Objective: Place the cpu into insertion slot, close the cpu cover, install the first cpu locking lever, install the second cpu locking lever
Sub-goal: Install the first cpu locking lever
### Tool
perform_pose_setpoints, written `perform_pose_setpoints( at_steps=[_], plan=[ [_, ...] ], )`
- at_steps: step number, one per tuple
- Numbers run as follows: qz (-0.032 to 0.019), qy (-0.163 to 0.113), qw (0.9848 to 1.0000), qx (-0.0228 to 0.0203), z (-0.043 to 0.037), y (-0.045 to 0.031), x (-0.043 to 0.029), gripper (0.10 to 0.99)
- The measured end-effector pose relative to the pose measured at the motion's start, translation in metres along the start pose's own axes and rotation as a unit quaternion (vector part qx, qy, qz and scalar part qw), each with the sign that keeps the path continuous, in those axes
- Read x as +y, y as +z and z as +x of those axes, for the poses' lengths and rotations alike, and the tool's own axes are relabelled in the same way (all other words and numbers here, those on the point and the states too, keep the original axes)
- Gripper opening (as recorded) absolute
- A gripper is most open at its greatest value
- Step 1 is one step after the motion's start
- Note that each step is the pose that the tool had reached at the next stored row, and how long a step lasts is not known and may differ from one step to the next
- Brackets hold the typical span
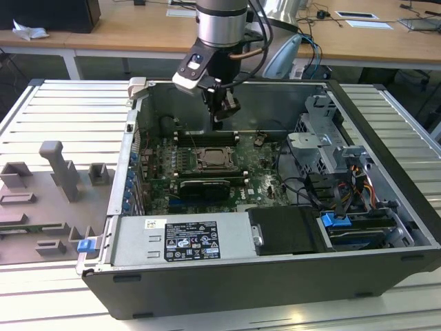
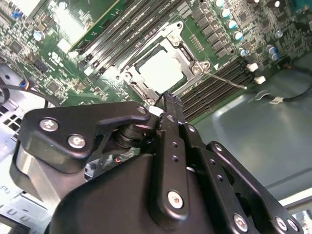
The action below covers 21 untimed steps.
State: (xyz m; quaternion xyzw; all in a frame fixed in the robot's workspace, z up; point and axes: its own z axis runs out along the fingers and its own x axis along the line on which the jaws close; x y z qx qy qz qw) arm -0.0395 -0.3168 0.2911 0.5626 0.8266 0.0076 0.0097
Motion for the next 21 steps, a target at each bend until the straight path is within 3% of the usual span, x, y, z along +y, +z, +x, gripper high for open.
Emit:
perform_pose_setpoints(
  at_steps=[11, 15, 21],
  plan=[
    [-0.0004, -0.053, 0.9986, 0.0013, 0.0000, 0.0000, 0.0000, 0.106],
    [-0.0006, -0.080, 0.9968, 0.0019, 0.0001, 0.0000, -0.0003, 0.106],
    [-0.0007, -0.091, 0.9958, 0.0021, 0.0002, 0.0000, -0.0005, 0.106]
  ],
)
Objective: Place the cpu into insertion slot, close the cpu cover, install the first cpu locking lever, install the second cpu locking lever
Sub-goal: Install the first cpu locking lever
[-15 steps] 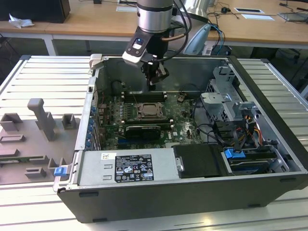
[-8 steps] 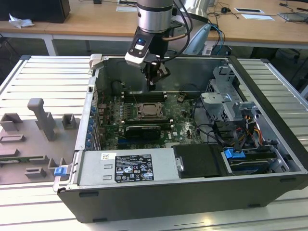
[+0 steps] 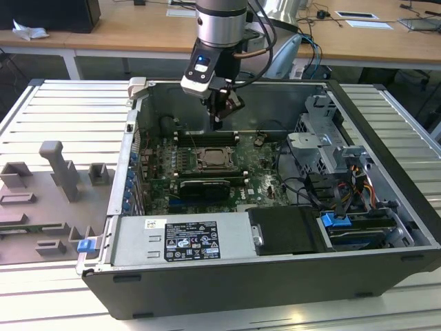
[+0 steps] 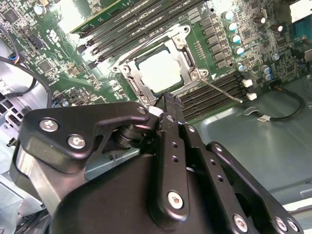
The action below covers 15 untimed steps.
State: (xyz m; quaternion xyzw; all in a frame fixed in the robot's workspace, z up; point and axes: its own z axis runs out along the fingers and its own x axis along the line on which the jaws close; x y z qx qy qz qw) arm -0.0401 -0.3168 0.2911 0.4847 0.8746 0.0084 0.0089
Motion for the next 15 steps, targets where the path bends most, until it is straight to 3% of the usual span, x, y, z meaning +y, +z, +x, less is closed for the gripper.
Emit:
perform_pose_setpoints(
  at_steps=[15],
  plan=[
    [-0.0004, -0.049, 0.9988, 0.0012, 0.0001, 0.0000, -0.0002, 0.106]
  ],
)
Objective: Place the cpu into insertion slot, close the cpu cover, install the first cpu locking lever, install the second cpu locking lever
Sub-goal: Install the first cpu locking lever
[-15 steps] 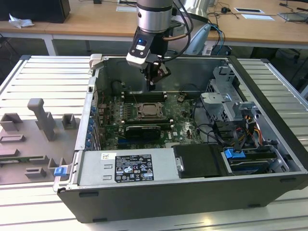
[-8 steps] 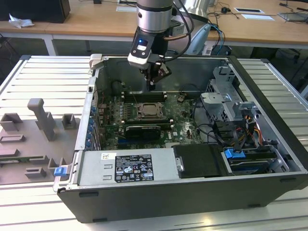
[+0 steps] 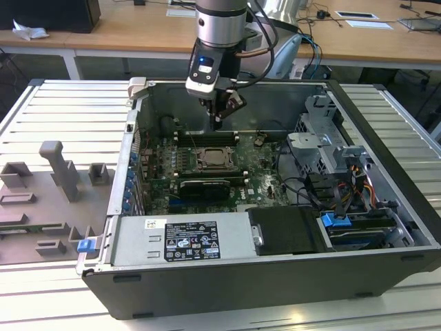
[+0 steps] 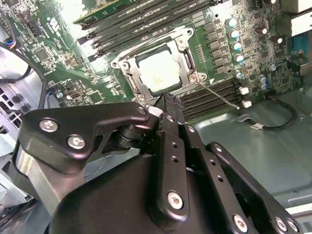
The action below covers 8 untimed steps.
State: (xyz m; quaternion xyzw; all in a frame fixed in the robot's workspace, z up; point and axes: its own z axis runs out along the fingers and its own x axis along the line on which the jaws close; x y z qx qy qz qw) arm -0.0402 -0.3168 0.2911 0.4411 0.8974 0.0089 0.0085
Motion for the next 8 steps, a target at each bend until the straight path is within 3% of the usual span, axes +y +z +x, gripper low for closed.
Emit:
perform_pose_setpoints(
  at_steps=[4, 7, 8],
  plan=[
    [-0.0002, -0.031, 0.9995, 0.0007, 0.0001, 0.0000, -0.0001, 0.106],
    [-0.0005, -0.068, 0.9977, 0.0016, 0.0001, 0.0000, -0.0001, 0.106],
    [-0.0006, -0.088, 0.9961, 0.0021, 0.0001, 0.0000, -0.0001, 0.106]
  ],
)
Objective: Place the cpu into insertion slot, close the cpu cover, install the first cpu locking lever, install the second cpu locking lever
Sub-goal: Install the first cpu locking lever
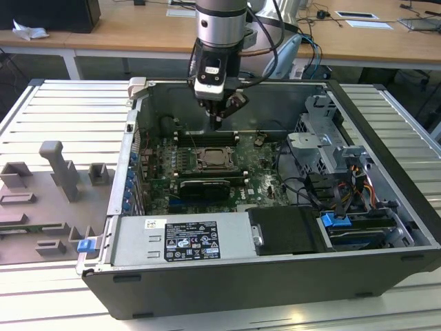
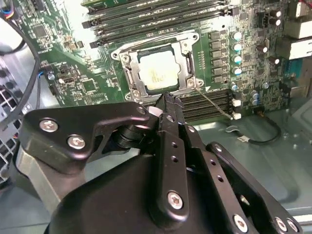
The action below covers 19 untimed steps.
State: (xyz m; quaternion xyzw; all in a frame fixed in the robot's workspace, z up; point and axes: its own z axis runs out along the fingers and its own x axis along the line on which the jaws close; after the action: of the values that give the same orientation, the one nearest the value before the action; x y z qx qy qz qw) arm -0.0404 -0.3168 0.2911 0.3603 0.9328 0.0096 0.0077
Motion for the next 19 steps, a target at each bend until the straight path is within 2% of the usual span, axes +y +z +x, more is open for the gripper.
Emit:
perform_pose_setpoints(
  at_steps=[2, 4, 8, 9, 11, 14, 17, 19],
  plan=[
    [-0.0002, -0.032, 0.9995, 0.0008, 0.0000, 0.0000, 0.0000, 0.106],
    [-0.0003, -0.041, 0.9992, 0.0010, 0.0000, 0.0000, 0.0000, 0.106],
    [-0.0005, -0.069, 0.9976, 0.0016, 0.0000, 0.0000, 0.0000, 0.106],
    [-0.0006, -0.084, 0.9965, 0.0020, 0.0000, 0.0000, 0.0000, 0.106],
    [-0.0009, -0.117, 0.9931, 0.0027, 0.0000, 0.0002, 0.0000, 0.106],
    [-0.0010, -0.143, 0.9897, 0.0034, 0.0001, 0.0003, -0.0001, 0.106],
    [-0.0012, -0.156, 0.9877, 0.0036, 0.0001, 0.0003, -0.0001, 0.106],
    [-0.0012, -0.168, 0.9858, 0.0040, 0.0001, 0.0003, -0.0001, 0.106]
  ],
)
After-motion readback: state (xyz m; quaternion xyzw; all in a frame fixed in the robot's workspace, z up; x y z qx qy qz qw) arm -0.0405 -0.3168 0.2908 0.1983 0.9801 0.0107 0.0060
